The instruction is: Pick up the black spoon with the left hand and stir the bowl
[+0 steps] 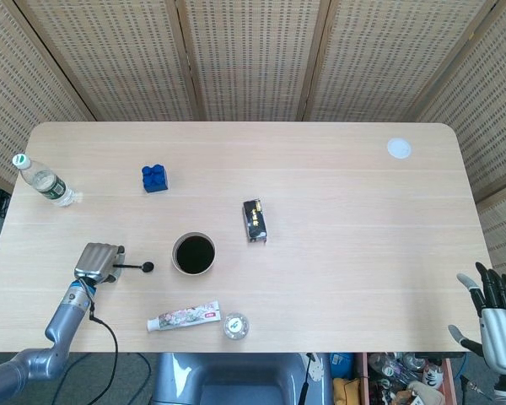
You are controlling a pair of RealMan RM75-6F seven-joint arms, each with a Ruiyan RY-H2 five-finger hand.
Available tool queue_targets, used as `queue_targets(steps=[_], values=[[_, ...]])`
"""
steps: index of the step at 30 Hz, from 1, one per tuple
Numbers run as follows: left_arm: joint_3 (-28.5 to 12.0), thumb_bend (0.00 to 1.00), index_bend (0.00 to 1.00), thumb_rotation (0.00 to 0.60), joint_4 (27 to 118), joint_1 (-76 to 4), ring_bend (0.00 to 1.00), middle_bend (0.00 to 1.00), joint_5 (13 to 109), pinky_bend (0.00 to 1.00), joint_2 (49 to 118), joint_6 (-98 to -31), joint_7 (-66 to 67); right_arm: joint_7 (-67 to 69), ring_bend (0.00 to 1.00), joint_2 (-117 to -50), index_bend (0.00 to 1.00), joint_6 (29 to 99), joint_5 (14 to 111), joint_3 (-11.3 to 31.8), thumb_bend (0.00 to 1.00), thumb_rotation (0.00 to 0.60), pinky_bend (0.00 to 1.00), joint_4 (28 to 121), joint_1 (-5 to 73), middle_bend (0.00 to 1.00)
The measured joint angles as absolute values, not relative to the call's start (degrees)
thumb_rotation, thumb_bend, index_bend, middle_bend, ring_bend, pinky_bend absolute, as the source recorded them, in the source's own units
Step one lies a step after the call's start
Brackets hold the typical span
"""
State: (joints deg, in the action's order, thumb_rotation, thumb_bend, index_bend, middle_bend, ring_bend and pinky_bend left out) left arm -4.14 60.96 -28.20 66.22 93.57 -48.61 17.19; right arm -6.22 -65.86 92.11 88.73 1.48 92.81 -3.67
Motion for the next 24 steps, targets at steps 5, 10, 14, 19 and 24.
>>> queue_targets(steps=[5,10,14,19,24], values=[[-3.9,0.4,0.56,0.6,61.5,-28.2,0.73,0.78,65.5,0.75,93.2,-48.1,17.9,-6.1,0.0,-65.8,0.22,92.3,88.8,1.5,0.2,0.6,0.0,92.8,-3.8,0.11],[-3.7,0.42,0.58,0.6,62.8,-28.0,0.73,0.8,65.4,0.75,92.4,-48.5,17.9,-5.9,0.0,-65.8,0.22,92.4,88.9,1.5,0.2,0.6,0.0,92.8,-3.9,0.11],[-3.6,0.43,0.6,0.6,63.4,-27.8,0.73,0.8,65.2,0.75,91.9,-48.6,17.7,-5.9,0.0,-65.8,0.22,92.6,89.1,1.4,0.2,0.6,0.0,92.8,-4.0,0.11],[-3.6,0.43,0.6,0.6,64.6,-27.8,0.74,0.8,65.1,0.75,90.9,-48.7,17.4,-5.8,0.0,-65.7,0.22,92.7,89.2,1.4,0.2,0.6,0.0,92.8,-4.1,0.11],[-3.7,0.43,0.61,0.6,66.2,-27.8,0.74,0.81,65.3,0.75,89.6,-49.5,17.3,-5.6,0.0,-65.8,0.22,92.8,89.3,1.4,0.2,0.6,0.0,92.6,-4.2,0.11]])
